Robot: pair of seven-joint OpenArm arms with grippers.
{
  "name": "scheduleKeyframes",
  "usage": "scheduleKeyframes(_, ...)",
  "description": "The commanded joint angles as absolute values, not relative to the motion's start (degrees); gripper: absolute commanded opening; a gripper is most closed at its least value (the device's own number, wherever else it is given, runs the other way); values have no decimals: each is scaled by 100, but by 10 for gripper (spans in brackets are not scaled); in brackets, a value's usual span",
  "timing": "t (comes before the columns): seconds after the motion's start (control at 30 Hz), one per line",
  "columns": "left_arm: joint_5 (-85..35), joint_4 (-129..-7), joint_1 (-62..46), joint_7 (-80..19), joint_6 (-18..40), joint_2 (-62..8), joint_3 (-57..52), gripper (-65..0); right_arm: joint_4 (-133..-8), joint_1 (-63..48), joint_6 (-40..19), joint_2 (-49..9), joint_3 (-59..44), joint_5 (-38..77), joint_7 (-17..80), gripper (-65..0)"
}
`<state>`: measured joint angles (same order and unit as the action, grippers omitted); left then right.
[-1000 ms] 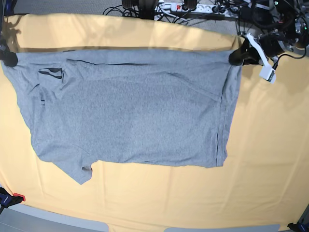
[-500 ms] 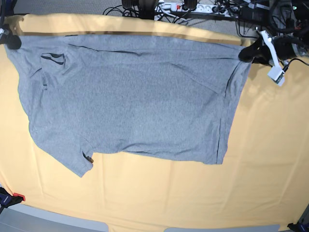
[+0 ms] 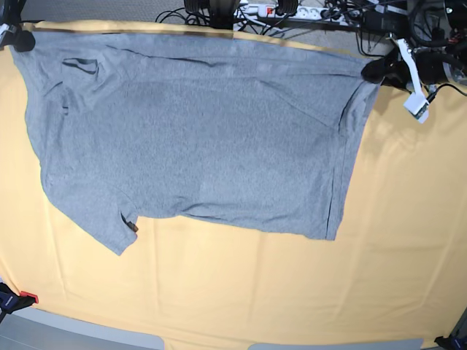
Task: Layout the t-shirt on the table in an organized manner, then fold the t-shirt properly
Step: 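Pull both shoulder corners toward the robot, then release them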
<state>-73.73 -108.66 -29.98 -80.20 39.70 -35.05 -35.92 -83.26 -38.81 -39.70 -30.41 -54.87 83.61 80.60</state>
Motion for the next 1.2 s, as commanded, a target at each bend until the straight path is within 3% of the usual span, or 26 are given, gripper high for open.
scheduleKeyframes(0.0,-7446,-10938,-2998,-8000,4000,-3605,-3645,-650,-8403,-3940,-4000,-3140,-5555,8381,8000,-650)
scheduleKeyframes(0.3,-7730,-10938,-2998,-8000,4000,-3603,-3645,-650,-8403,-3907,-4000,-3131,-5555,8407,8000,-650)
scheduleKeyframes(0.33,-7830,-10938,-2995,-8000,4000,-3603,-3645,-609,-8403,-3905,-4000,-3133,-5555,8436,8000,-650)
scheduleKeyframes(0.37,-7905,-10938,-2998,-8000,4000,-3603,-3645,-525,-8403,-3907,-4000,-3142,-5555,8500,8000,-624)
scheduleKeyframes(0.47,-8018,-10938,-2995,-8000,4000,-3605,-3645,-258,-8403,-3907,-4000,-3153,-5555,8500,8000,-425)
scheduleKeyframes(0.53,-8029,-10938,-2995,-8000,4000,-3603,-3647,-192,-8403,-3905,-4000,-3153,-5555,8500,8000,-351)
scheduleKeyframes(0.73,-8029,-10940,-2947,-8000,4000,-3601,-3933,-192,-8466,-3905,-4000,-3164,-5730,8500,8000,-348)
scheduleKeyframes(1.0,-7983,-10936,-2523,-7946,4000,-3597,-5033,-192,-9067,-3905,-4000,-3162,-6893,8500,8000,-348)
scheduleKeyframes(1.17,-7205,-10936,-1870,-7299,3795,-3448,-5063,-192,-9351,-3905,-4000,-3164,-7210,8500,8000,-348)
